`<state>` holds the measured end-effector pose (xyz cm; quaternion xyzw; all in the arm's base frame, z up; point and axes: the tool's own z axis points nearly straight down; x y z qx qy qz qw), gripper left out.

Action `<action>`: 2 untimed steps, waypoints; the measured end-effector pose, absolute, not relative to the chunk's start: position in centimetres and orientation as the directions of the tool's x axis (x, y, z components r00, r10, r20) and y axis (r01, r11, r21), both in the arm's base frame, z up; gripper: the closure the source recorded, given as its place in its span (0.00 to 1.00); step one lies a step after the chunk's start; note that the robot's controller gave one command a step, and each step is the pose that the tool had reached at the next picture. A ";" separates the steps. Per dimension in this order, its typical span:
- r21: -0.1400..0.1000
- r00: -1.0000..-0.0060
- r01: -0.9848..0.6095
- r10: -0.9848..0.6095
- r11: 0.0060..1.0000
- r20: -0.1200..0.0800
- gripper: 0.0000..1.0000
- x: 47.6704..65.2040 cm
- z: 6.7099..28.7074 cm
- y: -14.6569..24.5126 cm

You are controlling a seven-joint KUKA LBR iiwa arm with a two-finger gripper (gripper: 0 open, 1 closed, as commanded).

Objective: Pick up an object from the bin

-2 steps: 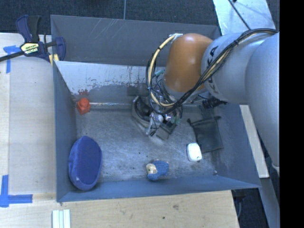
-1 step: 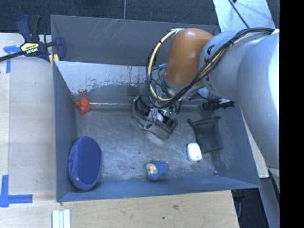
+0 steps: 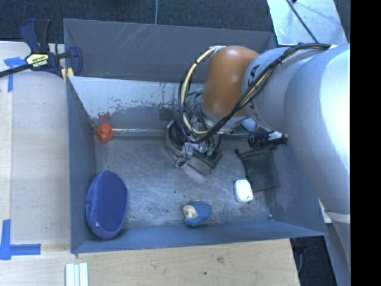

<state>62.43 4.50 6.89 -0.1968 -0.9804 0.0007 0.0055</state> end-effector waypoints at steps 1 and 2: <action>-0.002 -0.923 0.385 0.385 0.923 0.007 0.00 62.4 6.9 4.5; -0.001 -0.923 0.384 0.384 0.923 0.006 1.00 62.4 6.9 4.5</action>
Offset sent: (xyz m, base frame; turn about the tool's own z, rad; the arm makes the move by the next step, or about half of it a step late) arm 0.0000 0.0000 0.0000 0.0000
